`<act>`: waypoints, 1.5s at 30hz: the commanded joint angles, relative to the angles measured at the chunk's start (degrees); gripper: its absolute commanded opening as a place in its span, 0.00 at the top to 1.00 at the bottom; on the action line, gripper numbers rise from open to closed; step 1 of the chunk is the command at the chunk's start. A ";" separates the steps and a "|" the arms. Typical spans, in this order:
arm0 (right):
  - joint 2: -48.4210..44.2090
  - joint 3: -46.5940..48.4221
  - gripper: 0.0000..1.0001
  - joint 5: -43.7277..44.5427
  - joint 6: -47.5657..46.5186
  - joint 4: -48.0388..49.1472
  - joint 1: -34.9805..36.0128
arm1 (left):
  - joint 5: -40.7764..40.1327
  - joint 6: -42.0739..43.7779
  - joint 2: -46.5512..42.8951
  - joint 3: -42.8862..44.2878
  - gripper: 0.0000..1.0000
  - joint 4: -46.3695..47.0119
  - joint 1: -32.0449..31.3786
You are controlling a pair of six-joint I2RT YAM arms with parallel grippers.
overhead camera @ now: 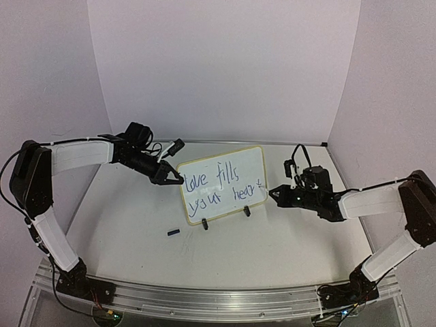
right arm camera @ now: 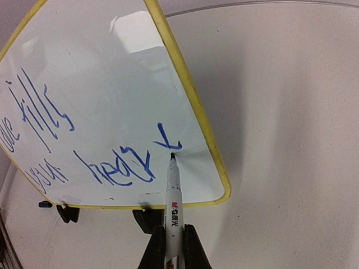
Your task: Write a sentence on the whiteboard
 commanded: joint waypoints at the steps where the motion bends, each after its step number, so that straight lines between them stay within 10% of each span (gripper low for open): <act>1: 1.35 -1.86 1.00 -1.18 1.52 2.50 -0.27 | -5.31 3.15 0.99 0.88 1.00 -1.96 -0.42; 45: -3.02 -0.64 1.00 4.90 -0.07 -3.27 -0.27 | -5.29 3.06 1.12 0.92 1.00 -1.96 -0.48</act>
